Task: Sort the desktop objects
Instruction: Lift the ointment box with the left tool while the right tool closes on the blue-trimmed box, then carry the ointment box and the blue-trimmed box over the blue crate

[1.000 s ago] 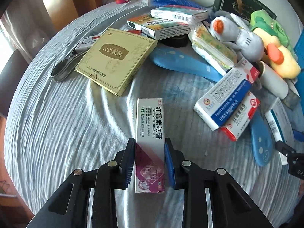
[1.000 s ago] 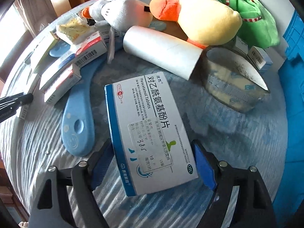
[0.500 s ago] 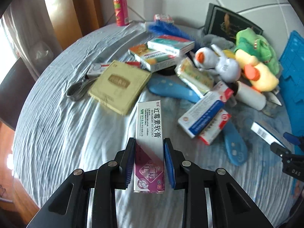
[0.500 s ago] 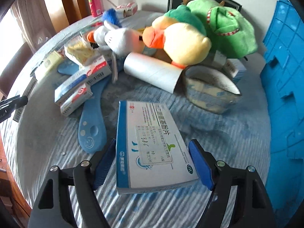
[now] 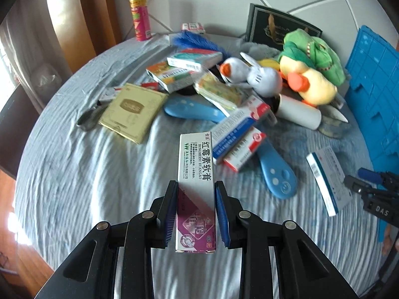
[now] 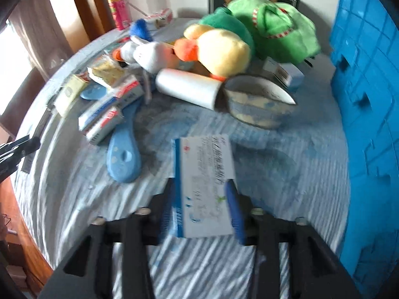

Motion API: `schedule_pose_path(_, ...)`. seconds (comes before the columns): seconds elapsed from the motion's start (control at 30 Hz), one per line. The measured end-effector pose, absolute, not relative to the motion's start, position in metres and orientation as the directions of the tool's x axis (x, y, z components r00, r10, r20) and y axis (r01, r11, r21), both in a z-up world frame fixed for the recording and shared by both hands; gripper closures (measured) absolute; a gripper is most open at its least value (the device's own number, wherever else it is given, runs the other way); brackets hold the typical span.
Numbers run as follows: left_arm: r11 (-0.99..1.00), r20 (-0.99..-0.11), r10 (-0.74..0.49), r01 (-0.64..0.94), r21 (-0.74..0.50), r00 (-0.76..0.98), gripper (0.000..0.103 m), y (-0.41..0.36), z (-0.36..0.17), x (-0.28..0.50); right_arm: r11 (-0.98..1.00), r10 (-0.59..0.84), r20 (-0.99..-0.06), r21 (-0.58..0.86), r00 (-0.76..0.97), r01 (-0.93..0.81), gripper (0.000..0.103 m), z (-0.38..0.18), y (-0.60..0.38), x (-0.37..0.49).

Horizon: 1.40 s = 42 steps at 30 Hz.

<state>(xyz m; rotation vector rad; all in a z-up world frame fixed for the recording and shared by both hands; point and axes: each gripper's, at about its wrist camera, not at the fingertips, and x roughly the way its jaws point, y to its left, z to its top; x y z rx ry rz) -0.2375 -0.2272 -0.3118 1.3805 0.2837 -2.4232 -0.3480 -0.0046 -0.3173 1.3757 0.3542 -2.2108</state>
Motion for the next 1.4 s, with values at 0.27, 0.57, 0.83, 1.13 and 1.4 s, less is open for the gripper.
schedule_pose_path(0.27,-0.934,-0.906,-0.149,0.357,-0.002,-0.395,0.074,-0.216,-0.358,-0.258,-0.844,-0.234,-0.912,0.018,-0.338,0.535,0.009,-0.345,-0.006,-0.357)
schedule_pose_path(0.57,-0.938,-0.923,-0.137,0.346,0.005,-0.359,0.075,-0.208,-0.384,-0.269,-0.833,-0.189,-0.934,-0.011,-0.303,0.553,0.032,-0.373,-0.015,-0.367)
schedule_pose_path(0.83,-0.943,-0.893,-0.144,0.333,-0.007,-0.426,0.075,-0.2,-0.351,-0.263,-0.827,-0.197,-0.918,-0.033,-0.345,0.561,0.031,-0.351,-0.019,-0.357)
schedule_pose_path(1.13,-0.949,-0.82,-0.152,0.312,-0.034,-0.552,0.075,-0.185,-0.283,-0.245,-0.826,-0.271,-0.856,-0.028,-0.441,0.562,0.031,-0.289,-0.004,-0.33)
schedule_pose_path(1.4,-0.973,-0.74,-0.14,0.231,-0.021,-0.658,0.075,-0.171,-0.217,-0.231,-0.839,-0.318,-0.774,-0.04,-0.548,0.543,0.031,-0.218,-0.004,-0.299)
